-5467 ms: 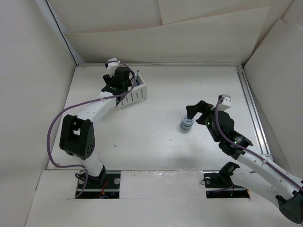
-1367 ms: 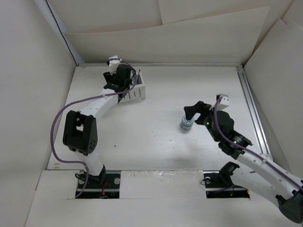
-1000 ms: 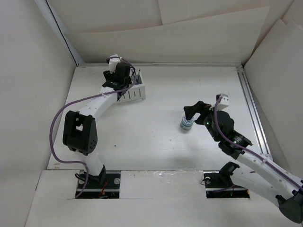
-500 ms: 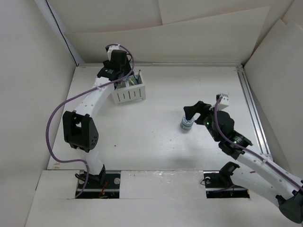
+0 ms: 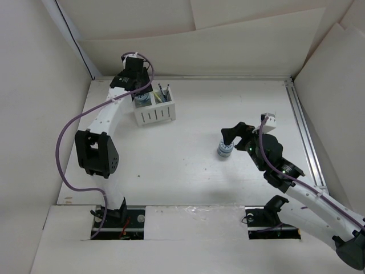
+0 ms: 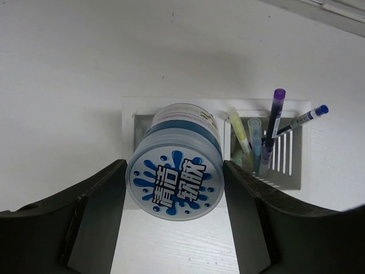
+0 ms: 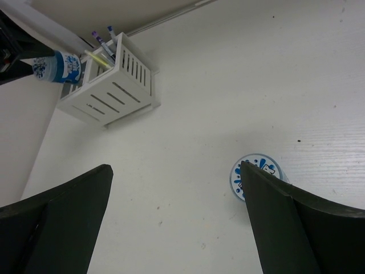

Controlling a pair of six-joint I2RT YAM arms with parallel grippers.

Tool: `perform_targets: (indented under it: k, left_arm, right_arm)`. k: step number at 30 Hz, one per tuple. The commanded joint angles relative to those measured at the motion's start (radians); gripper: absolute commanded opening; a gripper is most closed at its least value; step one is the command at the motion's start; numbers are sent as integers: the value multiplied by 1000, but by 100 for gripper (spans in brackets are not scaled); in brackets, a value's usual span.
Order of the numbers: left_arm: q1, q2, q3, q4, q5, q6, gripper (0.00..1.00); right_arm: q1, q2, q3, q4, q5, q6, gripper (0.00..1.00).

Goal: Sort the stationery into containers
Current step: Place the stationery into the container

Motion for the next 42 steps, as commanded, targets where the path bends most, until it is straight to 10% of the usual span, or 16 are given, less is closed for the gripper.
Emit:
perform_targets:
  k: [1,28,42]
  left_arm:
    - [18,27,113,-42,58,32,21]
    - [48,162,345,-327,205,162,23]
    - [39,175,472,-343,205,142,90]
  right_arm:
    - [-5,-14,0,47,-9,-12,100]
    - [5,-33,0,47,-18,-12,100]
    - [5,-23,0,47,-18,-12,100]
